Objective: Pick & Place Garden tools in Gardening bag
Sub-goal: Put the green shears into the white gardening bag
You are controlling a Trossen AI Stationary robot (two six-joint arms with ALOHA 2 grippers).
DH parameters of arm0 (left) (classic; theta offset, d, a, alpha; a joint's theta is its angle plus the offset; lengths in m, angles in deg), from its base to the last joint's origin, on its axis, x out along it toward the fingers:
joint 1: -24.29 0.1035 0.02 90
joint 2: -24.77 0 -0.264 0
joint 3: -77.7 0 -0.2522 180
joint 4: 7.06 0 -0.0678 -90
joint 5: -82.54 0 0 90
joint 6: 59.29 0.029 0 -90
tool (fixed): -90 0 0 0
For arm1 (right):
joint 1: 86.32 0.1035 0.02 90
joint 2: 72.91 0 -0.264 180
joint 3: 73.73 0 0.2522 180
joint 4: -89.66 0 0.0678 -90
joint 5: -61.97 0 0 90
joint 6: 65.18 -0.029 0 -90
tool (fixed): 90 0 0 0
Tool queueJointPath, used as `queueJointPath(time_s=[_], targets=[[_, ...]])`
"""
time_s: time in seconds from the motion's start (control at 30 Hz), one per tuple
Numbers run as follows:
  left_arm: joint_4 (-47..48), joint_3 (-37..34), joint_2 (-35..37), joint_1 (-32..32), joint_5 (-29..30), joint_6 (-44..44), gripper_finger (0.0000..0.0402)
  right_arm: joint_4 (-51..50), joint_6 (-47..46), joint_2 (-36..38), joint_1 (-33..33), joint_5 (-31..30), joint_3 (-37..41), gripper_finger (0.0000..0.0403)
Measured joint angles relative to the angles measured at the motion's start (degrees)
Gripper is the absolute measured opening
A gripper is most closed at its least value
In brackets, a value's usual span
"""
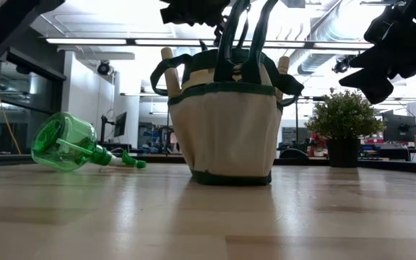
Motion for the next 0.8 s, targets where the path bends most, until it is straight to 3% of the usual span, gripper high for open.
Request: queueJointPath(time_s=[0.8], targets=[[1.80, -0.04, -1.99, 1.49, -2.96, -2.38, 0.0000, -0.02, 0.00, 0.00, 0.01, 0.02, 0.00, 0.0197]])
